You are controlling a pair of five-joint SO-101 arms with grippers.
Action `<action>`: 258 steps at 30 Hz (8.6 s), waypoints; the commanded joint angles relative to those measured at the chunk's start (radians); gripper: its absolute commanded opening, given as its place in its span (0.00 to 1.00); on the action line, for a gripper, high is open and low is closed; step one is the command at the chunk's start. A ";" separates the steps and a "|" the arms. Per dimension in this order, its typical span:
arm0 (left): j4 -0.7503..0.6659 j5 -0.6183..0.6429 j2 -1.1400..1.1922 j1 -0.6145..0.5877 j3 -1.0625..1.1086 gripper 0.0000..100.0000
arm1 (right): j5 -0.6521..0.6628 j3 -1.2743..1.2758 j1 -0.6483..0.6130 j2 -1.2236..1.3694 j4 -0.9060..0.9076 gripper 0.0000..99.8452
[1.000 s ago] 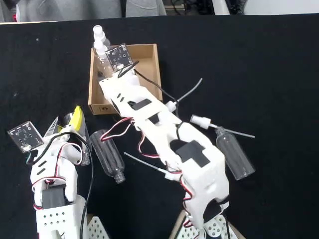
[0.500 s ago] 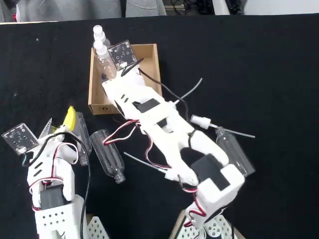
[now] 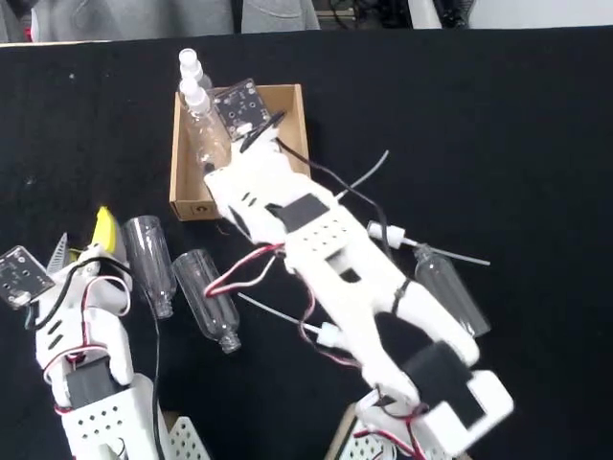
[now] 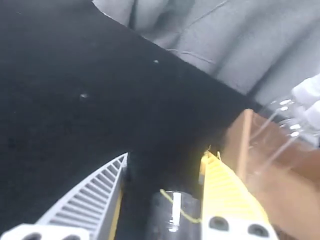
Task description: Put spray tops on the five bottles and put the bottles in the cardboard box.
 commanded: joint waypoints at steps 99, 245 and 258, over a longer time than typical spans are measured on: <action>-0.021 -0.101 -0.012 -0.067 0.025 0.22 | -0.143 -0.716 -0.267 0.615 0.744 0.05; -0.021 -0.100 -0.012 -0.090 0.025 0.22 | 0.933 0.433 0.961 -0.325 0.658 0.25; -0.021 -0.100 -0.012 -0.090 0.025 0.22 | 0.953 0.438 1.000 -0.325 0.660 0.25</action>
